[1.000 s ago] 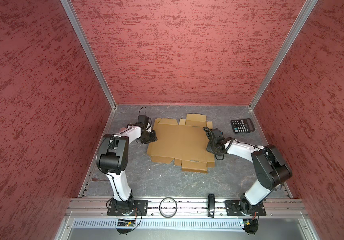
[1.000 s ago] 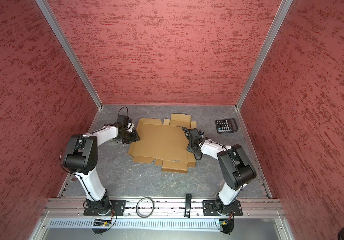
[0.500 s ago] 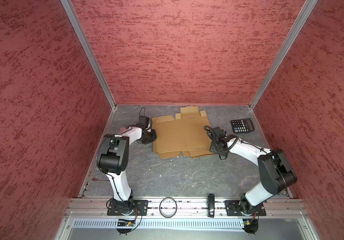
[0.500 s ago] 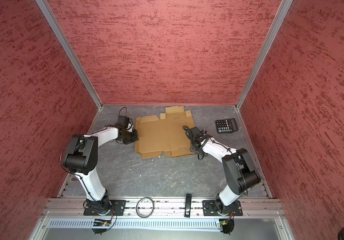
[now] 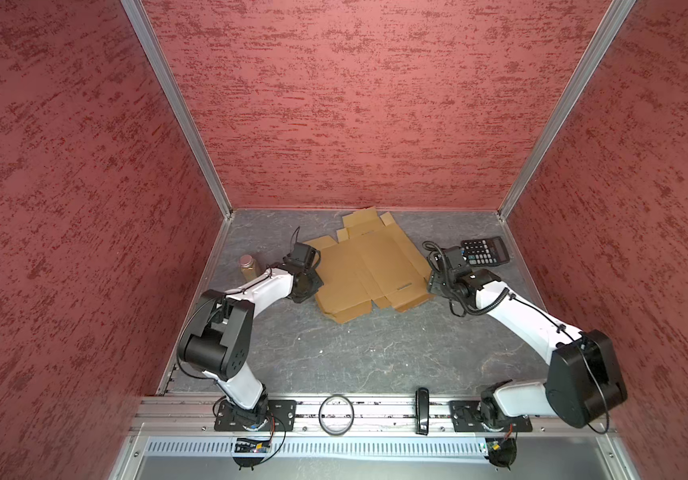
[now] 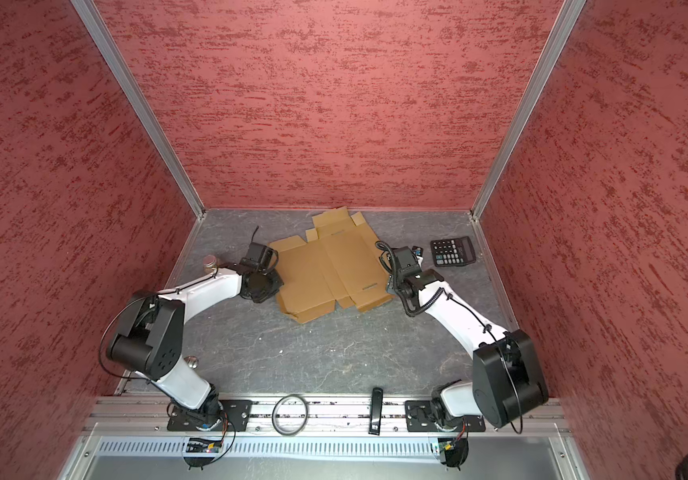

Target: Fold the paper box

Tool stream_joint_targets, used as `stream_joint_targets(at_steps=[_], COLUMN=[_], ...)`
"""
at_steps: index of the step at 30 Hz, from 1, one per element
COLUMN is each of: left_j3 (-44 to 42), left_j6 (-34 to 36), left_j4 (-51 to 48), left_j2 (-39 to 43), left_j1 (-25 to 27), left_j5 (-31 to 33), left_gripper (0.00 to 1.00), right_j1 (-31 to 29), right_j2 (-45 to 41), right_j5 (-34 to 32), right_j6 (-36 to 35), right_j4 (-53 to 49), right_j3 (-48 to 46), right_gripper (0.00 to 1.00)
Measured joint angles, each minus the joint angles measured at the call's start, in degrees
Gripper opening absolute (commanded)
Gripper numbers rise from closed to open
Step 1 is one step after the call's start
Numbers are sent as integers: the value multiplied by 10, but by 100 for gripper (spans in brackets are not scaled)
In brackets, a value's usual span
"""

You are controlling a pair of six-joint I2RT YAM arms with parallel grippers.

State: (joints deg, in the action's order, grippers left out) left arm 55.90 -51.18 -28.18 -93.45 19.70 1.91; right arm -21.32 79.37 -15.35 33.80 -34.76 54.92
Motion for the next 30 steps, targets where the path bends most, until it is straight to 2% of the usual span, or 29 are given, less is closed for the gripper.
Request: stream_joint_targets(at_steps=[7,14,15,17,22,30], left_j3=[-28,-22,-19,-12,-6,-3], left_j6=[-266,-486,-505,-537,-581,-578], left_j4=[-92,-179,-183,-184,-166,-123], left_j2=[31,26,22,9,-28,-35], left_j1=[121,237,248,266,290,297], left_j5=[136,182,182,181,173,163], left_gripper=[0,0,0,9,42,54], right_j1=[7,19,20,21,21,21], right_j2=[-18,-26,-26,-27,-21,35], right_j5=[37,79,86,98,129,151], right_j6=[-17,-17,-17,-17,-13,-1], right_j4=[23,41,43,52,78,115], right_j3=[0,-3,-3,-7,-25,-30], right_gripper=[76,76,76,76,69,63])
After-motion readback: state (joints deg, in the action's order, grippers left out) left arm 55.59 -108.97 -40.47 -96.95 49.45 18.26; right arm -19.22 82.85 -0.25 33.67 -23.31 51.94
